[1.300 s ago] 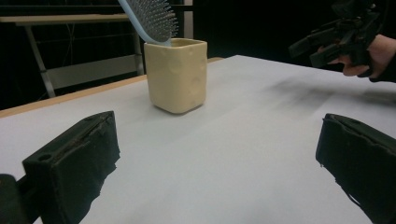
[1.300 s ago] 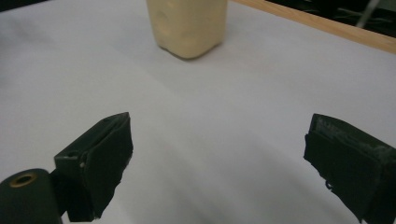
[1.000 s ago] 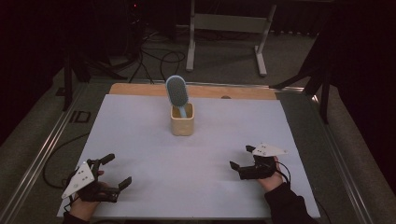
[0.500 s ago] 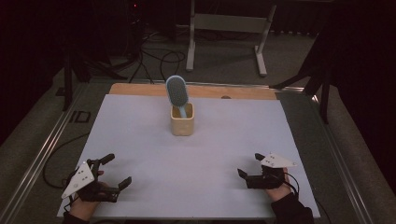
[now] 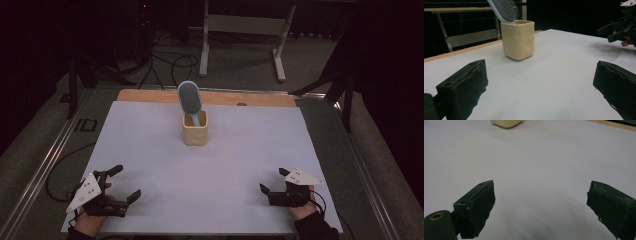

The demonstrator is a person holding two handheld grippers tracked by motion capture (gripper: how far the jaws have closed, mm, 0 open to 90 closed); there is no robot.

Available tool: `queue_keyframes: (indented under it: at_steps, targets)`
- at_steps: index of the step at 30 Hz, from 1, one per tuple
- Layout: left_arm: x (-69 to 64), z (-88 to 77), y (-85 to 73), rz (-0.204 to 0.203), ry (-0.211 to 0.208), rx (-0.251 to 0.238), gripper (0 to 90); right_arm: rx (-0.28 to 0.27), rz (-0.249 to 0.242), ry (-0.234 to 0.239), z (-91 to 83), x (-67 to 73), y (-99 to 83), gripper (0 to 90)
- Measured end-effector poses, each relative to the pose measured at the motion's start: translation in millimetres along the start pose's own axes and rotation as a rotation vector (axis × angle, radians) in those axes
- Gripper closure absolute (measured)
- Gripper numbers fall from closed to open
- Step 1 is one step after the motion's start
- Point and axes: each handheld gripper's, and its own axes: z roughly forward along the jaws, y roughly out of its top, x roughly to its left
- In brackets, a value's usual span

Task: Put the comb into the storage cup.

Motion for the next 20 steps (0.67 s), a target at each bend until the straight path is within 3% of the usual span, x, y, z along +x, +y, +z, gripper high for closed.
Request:
queue_keyframes:
  at_steps: [20]
  targets:
    - [-0.4, 0.5, -0.3, 0.005, -0.002, 0.006, 0.0, -0.006, -0.004, 0.026, 3.7, 3.3, -1.0, 8.1]
